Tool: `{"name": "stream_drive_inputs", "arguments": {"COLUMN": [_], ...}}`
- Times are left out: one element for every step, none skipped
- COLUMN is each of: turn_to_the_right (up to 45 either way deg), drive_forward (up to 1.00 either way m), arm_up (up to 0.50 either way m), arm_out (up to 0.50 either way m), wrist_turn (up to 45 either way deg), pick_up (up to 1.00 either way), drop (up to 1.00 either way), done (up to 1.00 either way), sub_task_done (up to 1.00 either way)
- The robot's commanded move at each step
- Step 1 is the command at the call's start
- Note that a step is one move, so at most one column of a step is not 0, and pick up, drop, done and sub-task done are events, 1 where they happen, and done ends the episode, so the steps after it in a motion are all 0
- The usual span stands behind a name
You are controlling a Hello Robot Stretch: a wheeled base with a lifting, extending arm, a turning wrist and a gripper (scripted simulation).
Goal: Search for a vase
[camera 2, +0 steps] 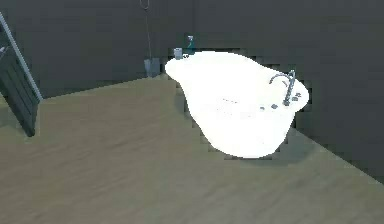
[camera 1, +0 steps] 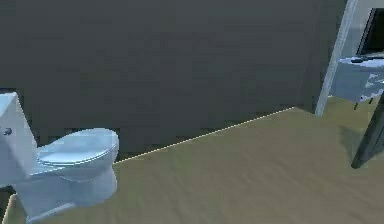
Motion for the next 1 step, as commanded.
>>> {"name": "stream_drive_inputs", "arguments": {"turn_to_the_right": [33.0], "drive_forward": [0.0], "arm_up": [0.0], "arm_out": [0.0], "wrist_turn": [0.0], "pick_up": [0.0], "drop": [0.0], "done": [0.0], "sub_task_done": [0.0]}}
